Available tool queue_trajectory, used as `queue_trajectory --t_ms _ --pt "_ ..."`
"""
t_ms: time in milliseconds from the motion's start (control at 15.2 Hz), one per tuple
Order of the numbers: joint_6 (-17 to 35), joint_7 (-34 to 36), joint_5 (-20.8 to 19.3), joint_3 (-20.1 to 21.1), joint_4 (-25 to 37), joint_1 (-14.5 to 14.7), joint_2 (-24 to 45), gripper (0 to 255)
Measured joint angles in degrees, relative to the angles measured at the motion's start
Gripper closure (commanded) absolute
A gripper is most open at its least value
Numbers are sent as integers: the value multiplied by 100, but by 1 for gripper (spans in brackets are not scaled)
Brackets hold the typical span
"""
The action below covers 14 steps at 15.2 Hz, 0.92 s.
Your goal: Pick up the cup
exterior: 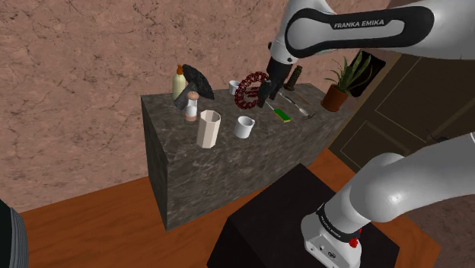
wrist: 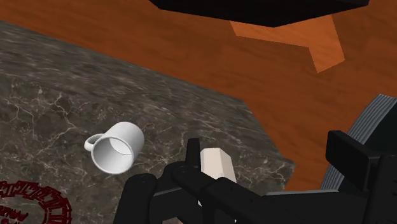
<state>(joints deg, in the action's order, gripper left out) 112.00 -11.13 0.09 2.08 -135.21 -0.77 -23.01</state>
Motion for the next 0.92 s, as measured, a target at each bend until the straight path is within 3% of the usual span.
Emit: queue_trajectory --t_ms 330,924 --pt "714 -70 -22 -43 336 -41 1068 0" --pt "1479 -173 -24 -88 1564 -88 3088 0"
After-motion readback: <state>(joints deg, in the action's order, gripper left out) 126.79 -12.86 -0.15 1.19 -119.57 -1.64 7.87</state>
